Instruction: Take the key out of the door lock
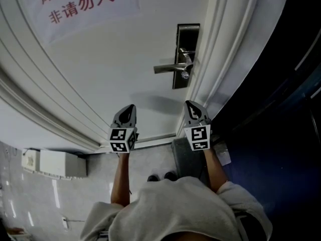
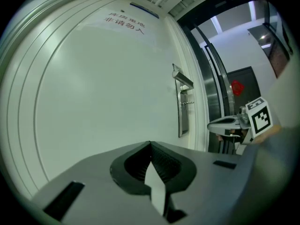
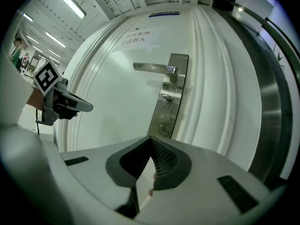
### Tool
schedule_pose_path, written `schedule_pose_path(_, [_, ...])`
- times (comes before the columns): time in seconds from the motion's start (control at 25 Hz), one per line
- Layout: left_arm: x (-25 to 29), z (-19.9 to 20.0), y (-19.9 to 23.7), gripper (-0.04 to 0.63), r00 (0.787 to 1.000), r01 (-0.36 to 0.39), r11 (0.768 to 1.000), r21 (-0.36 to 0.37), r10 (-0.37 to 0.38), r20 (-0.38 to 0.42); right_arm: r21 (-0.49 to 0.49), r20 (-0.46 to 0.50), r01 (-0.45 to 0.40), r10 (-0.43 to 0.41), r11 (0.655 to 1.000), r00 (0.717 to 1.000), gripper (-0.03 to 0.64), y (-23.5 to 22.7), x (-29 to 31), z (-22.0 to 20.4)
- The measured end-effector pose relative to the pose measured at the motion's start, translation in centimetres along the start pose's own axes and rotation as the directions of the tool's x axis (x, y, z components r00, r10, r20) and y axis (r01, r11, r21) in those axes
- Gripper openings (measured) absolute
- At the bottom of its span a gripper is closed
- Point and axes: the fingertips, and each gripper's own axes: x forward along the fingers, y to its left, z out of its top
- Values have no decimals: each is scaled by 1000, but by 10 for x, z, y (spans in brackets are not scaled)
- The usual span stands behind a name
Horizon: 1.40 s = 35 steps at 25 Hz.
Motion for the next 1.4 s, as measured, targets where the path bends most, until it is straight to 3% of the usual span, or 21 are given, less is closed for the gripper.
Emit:
schedule_pose_path(0.52, [-10, 4, -5, 17, 1000, 27, 1000, -2, -27, 5, -186, 93, 32, -14, 982, 996, 23, -22, 8, 64])
schedule_pose_path(0.72, [-15, 2, -2, 17, 1000, 27, 1000, -11, -27, 8, -371, 96, 41, -6, 928, 995, 23, -23, 12, 81])
schedule_pose_path(0.8, [-16, 2, -4, 17, 1000, 30, 999, -13, -30, 10, -472, 91, 55, -14, 880, 996, 23, -23, 13, 86])
schedule_pose_path(0.92, [-17, -1, -5, 17, 999, 34, 999, -15, -34, 6, -626, 73, 68, -29, 777, 997, 23, -20, 16, 85])
schedule_pose_path(1.16, [-21, -7, -5, 17, 999, 39, 999, -22, -39, -5, -871, 36, 85, -109, 485, 993, 23, -21, 22, 76])
schedule_pose_path(1.24, [-22, -7, -5, 17, 999, 41, 999, -22, -42, -7, -909, 33, 81, -123, 410, 992, 23, -23, 23, 73])
schedule_pose_path(1.32, [-22, -7, -5, 17, 999, 42, 999, -23, -42, -8, -927, 28, 75, -132, 367, 991, 23, -25, 24, 71])
schedule_pose_path(1.4, [-22, -7, -5, 17, 999, 44, 999, -25, -44, -8, -929, 16, 64, -134, 366, 991, 25, -27, 25, 69])
